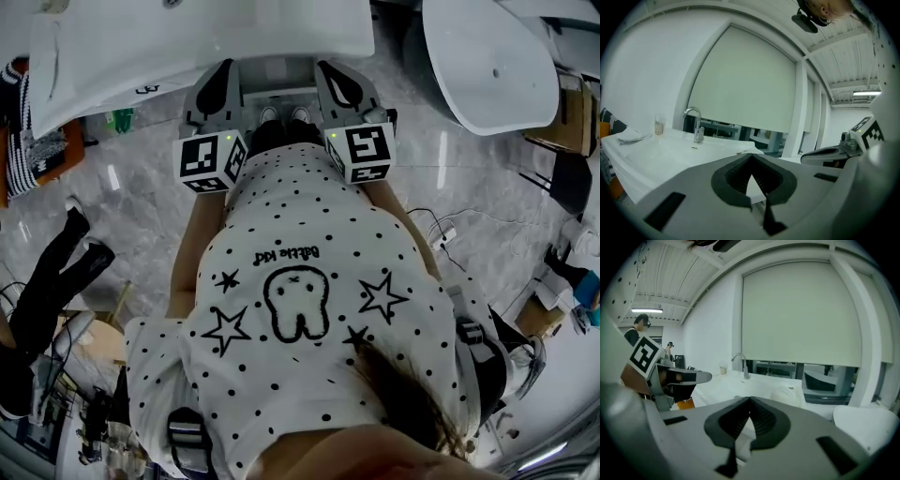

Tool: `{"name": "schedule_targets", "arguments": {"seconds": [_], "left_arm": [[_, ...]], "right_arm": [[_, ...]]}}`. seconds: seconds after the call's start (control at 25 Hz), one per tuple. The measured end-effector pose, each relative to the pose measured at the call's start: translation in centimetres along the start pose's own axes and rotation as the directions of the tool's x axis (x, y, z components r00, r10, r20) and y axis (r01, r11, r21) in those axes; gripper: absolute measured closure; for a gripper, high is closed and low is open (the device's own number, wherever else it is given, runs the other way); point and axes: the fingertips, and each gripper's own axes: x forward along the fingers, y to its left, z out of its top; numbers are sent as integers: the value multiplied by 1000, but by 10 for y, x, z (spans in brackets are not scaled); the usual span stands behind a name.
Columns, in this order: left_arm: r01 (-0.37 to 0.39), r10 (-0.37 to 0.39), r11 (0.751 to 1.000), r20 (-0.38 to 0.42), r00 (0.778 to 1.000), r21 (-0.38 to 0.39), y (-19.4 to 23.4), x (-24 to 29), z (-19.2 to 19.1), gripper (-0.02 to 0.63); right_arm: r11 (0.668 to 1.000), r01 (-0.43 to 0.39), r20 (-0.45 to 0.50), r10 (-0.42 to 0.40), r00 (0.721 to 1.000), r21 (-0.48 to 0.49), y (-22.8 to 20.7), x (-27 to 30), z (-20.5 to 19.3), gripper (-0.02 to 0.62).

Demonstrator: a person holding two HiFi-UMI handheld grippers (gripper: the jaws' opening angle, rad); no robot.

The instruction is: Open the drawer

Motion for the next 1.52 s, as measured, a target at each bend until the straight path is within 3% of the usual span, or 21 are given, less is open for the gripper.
{"name": "schedule_targets", "arguments": {"seconds": [0.32,0.56,0.68,0.84,1.16,1.52], "left_arm": [[10,-11,1000,45,999,16,3,-19,30,603],[24,-24,1000,48,999,-12,-5,-25,22,603],[64,-66,998,60,996,22,-14,-26,30,601],[82,-84,995,45,995,56,-18,-24,32,601],[92,-93,994,9,996,51,-15,-20,29,601],[80,-83,996,50,995,46,-12,-24,30,601]], "right_arm": [[1000,18,25,-18,1000,6,8,5,18,581],[999,-33,98,34,995,-14,16,-13,31,581],[998,-42,85,47,995,-55,24,-10,33,581],[998,-44,85,47,995,-41,24,-7,35,581],[995,-81,76,85,994,-49,31,4,33,581],[992,-109,63,113,992,-55,33,10,30,581]]}}
